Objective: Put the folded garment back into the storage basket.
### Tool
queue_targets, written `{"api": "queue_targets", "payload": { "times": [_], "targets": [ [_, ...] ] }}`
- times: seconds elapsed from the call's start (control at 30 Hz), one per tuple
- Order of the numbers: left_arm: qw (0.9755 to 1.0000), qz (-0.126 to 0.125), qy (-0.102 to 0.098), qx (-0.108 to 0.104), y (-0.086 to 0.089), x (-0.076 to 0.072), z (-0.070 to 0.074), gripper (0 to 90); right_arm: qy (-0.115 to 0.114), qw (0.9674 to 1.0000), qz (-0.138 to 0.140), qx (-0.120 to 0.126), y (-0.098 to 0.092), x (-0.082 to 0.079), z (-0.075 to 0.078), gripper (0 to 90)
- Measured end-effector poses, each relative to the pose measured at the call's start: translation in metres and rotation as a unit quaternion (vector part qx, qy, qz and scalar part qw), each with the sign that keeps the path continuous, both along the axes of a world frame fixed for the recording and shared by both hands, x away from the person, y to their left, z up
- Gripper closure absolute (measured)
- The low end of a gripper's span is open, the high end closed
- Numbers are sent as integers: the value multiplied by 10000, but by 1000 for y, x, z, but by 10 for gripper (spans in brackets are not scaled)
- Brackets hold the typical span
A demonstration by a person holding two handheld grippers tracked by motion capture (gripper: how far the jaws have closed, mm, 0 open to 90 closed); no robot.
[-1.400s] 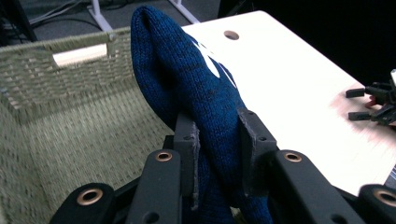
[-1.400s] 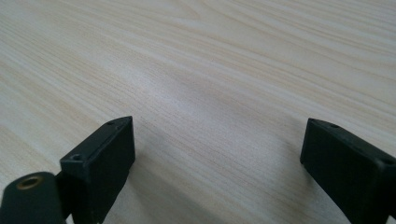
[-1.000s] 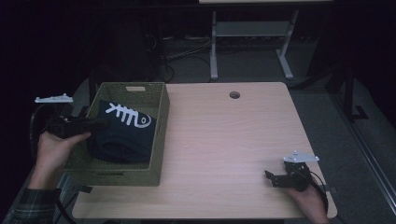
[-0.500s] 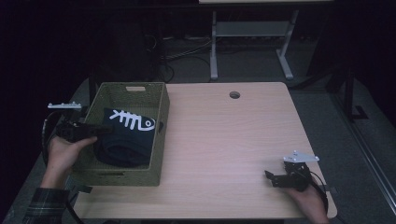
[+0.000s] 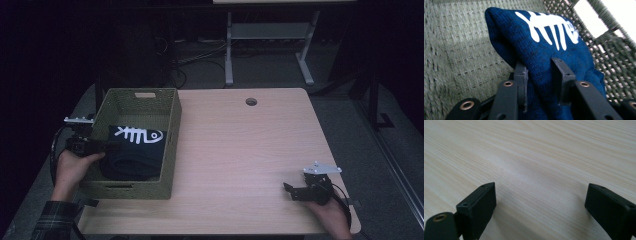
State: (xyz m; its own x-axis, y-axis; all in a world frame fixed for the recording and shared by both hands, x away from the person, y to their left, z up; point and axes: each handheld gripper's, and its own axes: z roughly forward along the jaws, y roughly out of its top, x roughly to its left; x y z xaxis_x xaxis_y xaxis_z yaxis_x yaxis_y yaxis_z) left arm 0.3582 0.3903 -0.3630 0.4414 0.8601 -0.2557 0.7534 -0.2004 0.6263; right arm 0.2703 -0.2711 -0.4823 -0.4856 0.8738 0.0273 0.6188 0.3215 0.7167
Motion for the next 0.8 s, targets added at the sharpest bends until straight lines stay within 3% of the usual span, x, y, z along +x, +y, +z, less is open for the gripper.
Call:
{"api": "queue_targets", "payload": {
  "times": [0.1, 0.27, 0.37, 0.6, 0.8],
  "targets": [
    [9996, 2, 9, 285, -4, 2, -2, 628, -1, 10000, 1, -1, 0, 0, 0, 98],
    [9986, 73, 107, 515, -5, 5, -5, 556, 0, 10000, 1, 0, 0, 0, 0, 99],
    [9978, 88, 141, 644, -5, 6, -6, 456, -1, 10000, 2, -1, 0, 0, 0, 98],
    [9971, 196, -19, 735, -4, 3, -1, 303, 0, 10000, 2, 0, 0, 0, 0, 99],
    [9975, 211, -212, 633, -7, -2, 10, 274, -3, 10000, 4, -2, 0, 0, 0, 98]
  ]
}}
